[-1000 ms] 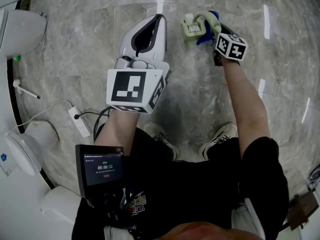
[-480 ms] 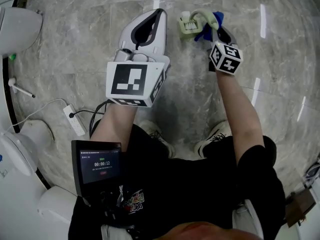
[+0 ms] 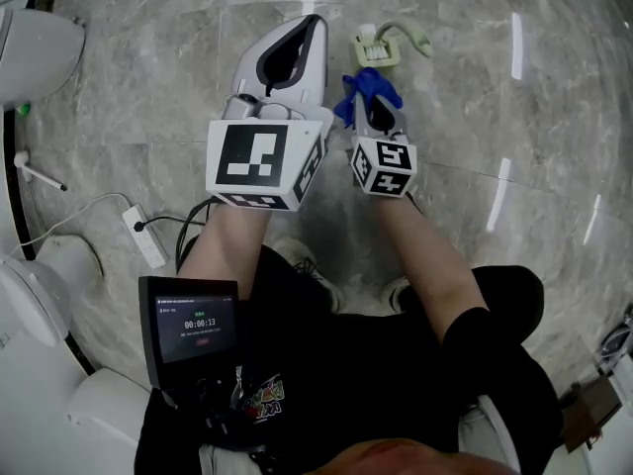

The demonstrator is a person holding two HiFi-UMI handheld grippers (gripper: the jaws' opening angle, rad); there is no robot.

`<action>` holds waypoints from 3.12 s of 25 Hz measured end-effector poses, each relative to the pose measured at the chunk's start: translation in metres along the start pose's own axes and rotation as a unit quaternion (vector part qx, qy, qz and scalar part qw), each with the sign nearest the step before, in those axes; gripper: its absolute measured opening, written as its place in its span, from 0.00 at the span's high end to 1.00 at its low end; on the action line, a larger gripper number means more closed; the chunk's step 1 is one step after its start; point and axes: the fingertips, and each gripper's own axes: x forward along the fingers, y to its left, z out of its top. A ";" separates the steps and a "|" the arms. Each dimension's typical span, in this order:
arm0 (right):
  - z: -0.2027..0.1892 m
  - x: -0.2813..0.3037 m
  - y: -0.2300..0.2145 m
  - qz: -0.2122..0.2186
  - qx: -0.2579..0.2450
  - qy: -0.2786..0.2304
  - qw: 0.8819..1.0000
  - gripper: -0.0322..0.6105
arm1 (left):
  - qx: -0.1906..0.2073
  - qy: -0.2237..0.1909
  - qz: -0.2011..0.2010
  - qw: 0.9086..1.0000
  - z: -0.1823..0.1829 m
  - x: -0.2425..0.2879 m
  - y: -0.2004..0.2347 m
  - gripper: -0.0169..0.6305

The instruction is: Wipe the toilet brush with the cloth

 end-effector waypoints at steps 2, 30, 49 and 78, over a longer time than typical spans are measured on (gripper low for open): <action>0.005 0.011 0.018 0.025 0.003 0.001 1.000 0.87 | -0.001 -0.004 0.005 1.000 0.003 -0.007 0.003 0.96; -0.002 -0.003 -0.074 -0.080 0.173 -0.013 0.981 0.87 | -0.013 0.004 0.002 1.000 -0.001 -0.010 0.004 0.96; 0.060 0.095 -0.127 0.075 0.033 0.065 0.995 0.87 | 0.003 0.016 0.004 1.000 -0.004 -0.012 0.002 0.96; 0.019 0.062 0.031 0.128 -0.010 0.067 0.989 0.87 | 0.008 0.013 0.002 1.000 -0.004 -0.013 0.002 0.96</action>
